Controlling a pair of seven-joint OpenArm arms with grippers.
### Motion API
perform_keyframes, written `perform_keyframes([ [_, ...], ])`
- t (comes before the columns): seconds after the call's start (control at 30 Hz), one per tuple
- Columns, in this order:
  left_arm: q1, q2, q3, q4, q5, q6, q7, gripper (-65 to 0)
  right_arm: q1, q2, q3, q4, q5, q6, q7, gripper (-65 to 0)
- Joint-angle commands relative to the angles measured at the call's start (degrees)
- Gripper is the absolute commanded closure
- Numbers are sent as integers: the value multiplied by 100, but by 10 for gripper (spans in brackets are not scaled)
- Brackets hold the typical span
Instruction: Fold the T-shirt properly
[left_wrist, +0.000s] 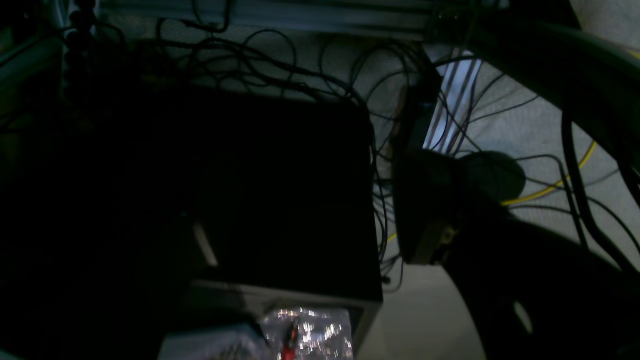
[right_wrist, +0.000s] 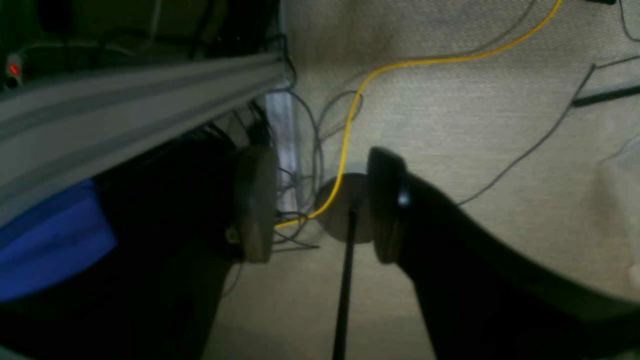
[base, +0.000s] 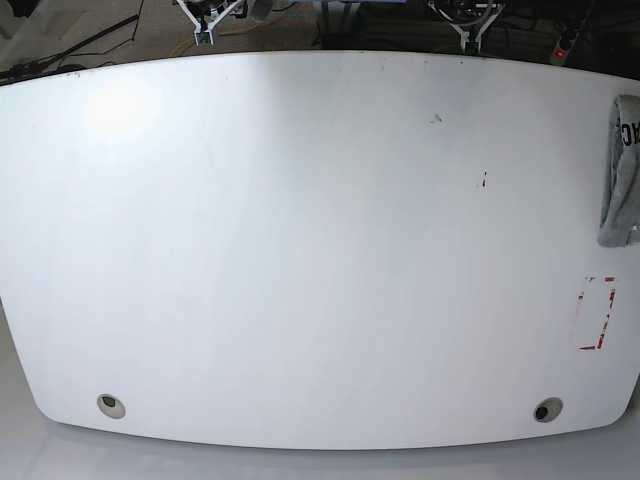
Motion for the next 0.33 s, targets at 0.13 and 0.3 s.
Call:
perform_keyframes([
  [0.13, -194, 136, 10, -340, 19, 8, 266, -421, 159, 89, -3, -324, -113, 32, 23, -285],
  [0.3, -431, 145, 10, -788, 10, 8, 90, -422, 150, 89, -3, -324, -113, 50, 23, -289],
])
